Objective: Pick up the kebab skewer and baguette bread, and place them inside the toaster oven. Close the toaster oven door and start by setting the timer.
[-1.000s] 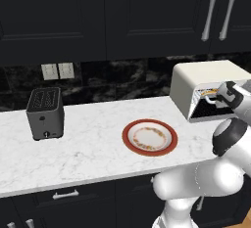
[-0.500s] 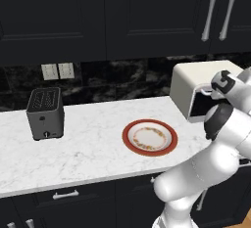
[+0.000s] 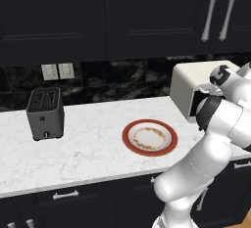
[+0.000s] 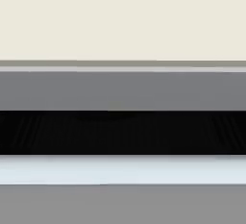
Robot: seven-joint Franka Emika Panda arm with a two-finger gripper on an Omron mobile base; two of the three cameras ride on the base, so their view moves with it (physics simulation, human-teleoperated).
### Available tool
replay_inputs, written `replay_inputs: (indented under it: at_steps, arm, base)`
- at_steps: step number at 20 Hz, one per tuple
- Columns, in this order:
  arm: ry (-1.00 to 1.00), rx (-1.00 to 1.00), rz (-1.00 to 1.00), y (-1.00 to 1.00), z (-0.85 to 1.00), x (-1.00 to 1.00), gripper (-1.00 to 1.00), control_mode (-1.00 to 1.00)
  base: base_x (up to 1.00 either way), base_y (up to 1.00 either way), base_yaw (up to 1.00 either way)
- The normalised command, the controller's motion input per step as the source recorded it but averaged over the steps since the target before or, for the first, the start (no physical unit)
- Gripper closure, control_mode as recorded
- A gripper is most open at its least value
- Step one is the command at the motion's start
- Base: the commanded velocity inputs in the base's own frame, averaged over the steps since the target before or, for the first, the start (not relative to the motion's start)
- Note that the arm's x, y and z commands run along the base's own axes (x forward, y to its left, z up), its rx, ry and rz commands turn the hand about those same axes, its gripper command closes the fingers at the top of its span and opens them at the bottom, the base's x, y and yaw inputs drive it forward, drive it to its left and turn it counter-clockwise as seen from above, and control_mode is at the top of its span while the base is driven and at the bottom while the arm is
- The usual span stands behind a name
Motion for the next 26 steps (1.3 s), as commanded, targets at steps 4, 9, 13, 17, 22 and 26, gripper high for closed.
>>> replay_inputs:
  at_steps: [4,9,13,17,22,26]
  arm:
    - [0.03,0.00,0.00,0.20,-0.44,0.36,-1.00,-1.00]
    - [0.00,0.00,0.00,0.12,-0.28,0.04,-1.00,-1.00]
    - [0.00,0.00,0.00,0.01,0.00,-0.18,-1.00,-1.00]
    - [0.00,0.00,0.00,0.00,0.00,-0.34,-1.00,-1.00]
    - [0.01,0.00,0.00,-0.24,0.00,-0.50,-1.00,-1.00]
    - [-0.09,-0.02,0.12,-0.46,0.02,-0.75,-1.00,-1.00]
  base:
    - [0.00,0.00,0.00]
    - [0.00,0.00,0.00]
    - [0.00,0.00,0.00]
    - [0.00,0.00,0.00]
    - [0.00,0.00,0.00]
    - [0.00,0.00,0.00]
